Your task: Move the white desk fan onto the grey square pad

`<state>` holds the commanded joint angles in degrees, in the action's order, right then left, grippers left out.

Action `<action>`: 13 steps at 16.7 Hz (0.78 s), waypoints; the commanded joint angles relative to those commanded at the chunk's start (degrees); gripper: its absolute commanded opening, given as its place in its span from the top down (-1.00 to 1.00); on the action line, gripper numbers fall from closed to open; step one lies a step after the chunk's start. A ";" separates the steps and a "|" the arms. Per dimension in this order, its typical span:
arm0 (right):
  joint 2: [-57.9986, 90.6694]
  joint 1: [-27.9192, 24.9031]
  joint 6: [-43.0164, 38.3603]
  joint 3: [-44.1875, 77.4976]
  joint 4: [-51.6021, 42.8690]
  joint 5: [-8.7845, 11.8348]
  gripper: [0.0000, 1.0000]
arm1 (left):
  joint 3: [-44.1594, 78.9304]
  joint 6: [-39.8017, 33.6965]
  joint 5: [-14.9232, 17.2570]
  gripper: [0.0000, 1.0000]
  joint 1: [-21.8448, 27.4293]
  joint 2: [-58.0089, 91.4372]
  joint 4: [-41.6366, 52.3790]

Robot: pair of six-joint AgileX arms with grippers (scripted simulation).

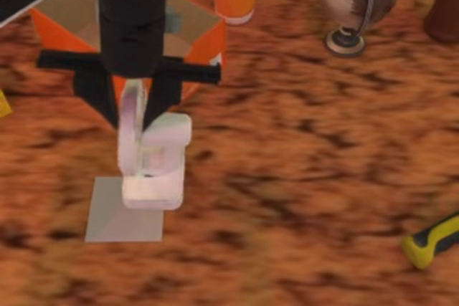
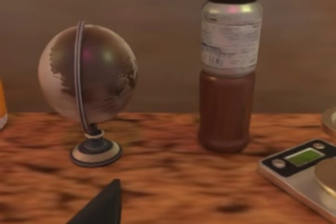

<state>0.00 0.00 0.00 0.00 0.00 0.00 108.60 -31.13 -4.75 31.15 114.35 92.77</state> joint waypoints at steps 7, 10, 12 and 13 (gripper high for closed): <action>0.00 0.00 0.00 0.00 0.00 0.00 -1.00 | -9.80 -52.52 2.37 1.00 -1.79 -7.72 -5.21; 0.00 0.00 0.00 0.00 0.00 0.00 -1.00 | -13.82 -68.59 4.02 1.00 -2.59 -10.42 -8.05; 0.00 0.00 0.00 0.00 0.00 0.00 -1.00 | -16.03 -76.48 5.07 1.00 -3.07 -11.79 -9.75; 0.00 0.00 0.00 0.00 0.00 0.00 -1.00 | -16.93 -79.43 5.53 1.00 -3.27 -12.32 -10.46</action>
<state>0.00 0.00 0.00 0.00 0.00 0.00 91.67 -110.56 0.77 27.88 102.03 82.31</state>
